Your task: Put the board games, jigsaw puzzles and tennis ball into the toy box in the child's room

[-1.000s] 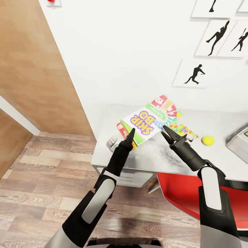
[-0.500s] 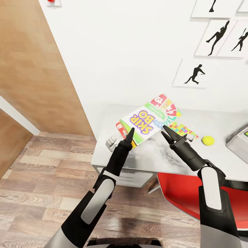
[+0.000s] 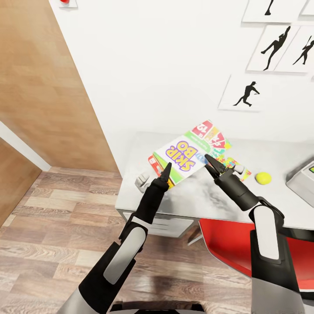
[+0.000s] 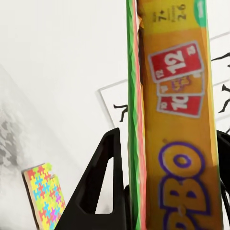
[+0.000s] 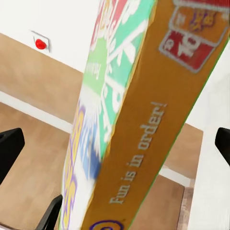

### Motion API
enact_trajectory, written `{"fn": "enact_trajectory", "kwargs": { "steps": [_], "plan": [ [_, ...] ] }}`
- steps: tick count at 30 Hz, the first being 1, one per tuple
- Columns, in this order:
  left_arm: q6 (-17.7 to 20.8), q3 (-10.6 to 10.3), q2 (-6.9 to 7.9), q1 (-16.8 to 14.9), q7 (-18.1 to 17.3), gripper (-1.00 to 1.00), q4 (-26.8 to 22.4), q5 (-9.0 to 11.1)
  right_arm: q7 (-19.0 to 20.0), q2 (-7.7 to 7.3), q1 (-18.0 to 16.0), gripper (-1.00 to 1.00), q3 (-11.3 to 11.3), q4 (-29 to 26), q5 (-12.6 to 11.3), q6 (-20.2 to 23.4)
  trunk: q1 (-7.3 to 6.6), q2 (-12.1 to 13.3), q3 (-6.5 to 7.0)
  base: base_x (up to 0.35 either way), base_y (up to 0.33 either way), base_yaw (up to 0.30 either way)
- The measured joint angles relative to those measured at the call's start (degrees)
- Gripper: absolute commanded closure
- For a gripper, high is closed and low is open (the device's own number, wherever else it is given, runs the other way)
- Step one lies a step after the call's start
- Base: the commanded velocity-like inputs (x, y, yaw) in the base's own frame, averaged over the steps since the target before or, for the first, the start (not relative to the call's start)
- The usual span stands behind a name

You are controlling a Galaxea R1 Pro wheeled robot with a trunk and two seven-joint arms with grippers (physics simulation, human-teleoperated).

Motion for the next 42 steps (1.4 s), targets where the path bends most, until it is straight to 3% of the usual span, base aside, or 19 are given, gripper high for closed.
{"fn": "enact_trajectory", "kwargs": {
  "steps": [22,36,42],
  "plan": [
    [0.0,0.03,-0.01,-0.15,0.03,1.0,-0.13,0.08,-0.48,0.08,0.02,-1.0,0.22,0.09,0.18,-0.14,0.0,0.0,0.0,0.0,0.0,0.0],
    [0.01,-0.06,-0.61,-3.21,0.78,1.0,1.44,0.29,-0.36,0.15,0.31,-1.0,0.35,0.05,0.23,-0.18,0.0,0.0,0.0,0.0,0.0,0.0],
    [0.01,-0.11,-0.68,-3.5,0.86,1.0,2.17,0.41,-0.36,0.15,0.29,-1.0,2.15,0.01,0.23,-0.18,0.0,0.0,0.0,0.0,0.0,0.0]
  ]
}}
